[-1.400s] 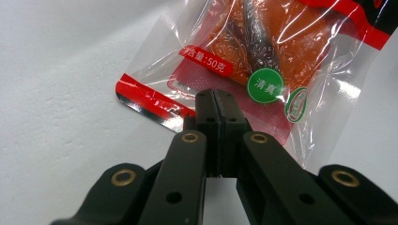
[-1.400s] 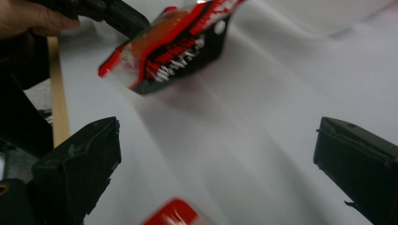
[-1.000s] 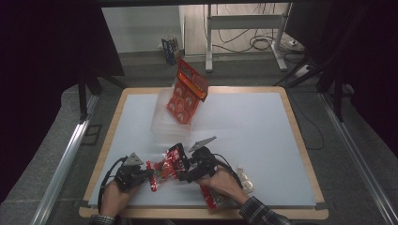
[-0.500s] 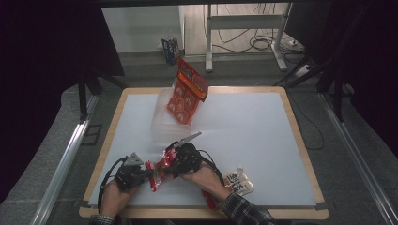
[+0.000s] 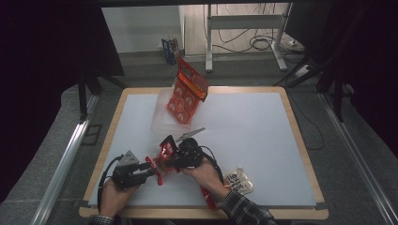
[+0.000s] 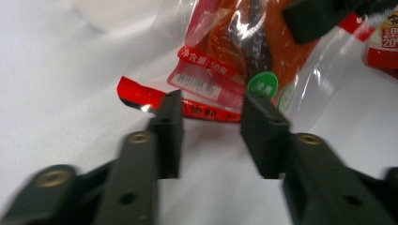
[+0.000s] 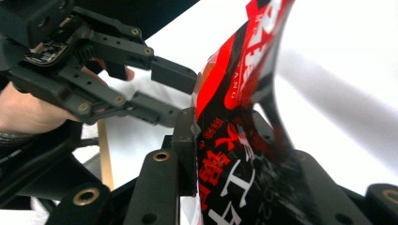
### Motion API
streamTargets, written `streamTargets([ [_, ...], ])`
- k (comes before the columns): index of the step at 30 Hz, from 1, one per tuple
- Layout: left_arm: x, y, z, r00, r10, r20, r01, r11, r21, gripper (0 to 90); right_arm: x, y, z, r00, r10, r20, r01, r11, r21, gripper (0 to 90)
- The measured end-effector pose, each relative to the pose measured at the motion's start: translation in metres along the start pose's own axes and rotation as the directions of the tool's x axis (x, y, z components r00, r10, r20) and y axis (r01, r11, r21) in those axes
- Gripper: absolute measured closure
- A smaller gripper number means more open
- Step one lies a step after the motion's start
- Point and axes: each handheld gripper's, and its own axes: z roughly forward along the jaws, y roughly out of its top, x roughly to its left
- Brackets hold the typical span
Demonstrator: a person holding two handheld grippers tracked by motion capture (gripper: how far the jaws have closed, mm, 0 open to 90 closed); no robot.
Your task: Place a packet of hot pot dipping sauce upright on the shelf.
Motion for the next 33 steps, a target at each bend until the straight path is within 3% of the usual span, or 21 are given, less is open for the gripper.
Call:
streamTargets([
  [4,-0.005,0.002,-0.002,0.9991,0.041,-0.009,-0.041,0.9982,-0.045,43.1,0.001,0.002,-0.013,0.9988,-0.035,0.035,0.035,0.999,0.003,69.5],
  [10,-0.007,0.002,0.0,0.9981,0.057,-0.024,-0.058,0.9974,-0.042,26.9,-0.002,0.002,-0.031,0.9951,-0.062,0.077,0.062,0.998,0.007,69.6],
  [15,-0.007,0.002,0.002,0.9974,0.066,-0.028,-0.066,0.9976,-0.02,19.6,-0.006,0.0,-0.047,0.9936,-0.069,0.09,0.068,0.998,0.007,69.7],
  [22,-0.005,0.002,0.002,0.9969,0.056,-0.056,-0.058,0.9977,-0.036,7.9,-0.013,-0.002,-0.07,0.9945,-0.053,0.09,0.054,0.999,-0.005,69.9],
  [25,-0.004,0.002,0.002,0.9941,0.057,-0.092,-0.06,0.9978,-0.029,5.8,-0.015,-0.002,-0.078,0.9938,-0.05,0.1,0.051,0.999,-0.009,69.9],
  [33,-0.002,0.001,0.002,0.9929,0.045,-0.11,-0.048,0.9984,-0.028,2.6,-0.022,-0.002,-0.102,0.9895,-0.044,0.138,0.047,0.999,-0.019,70.0],
])
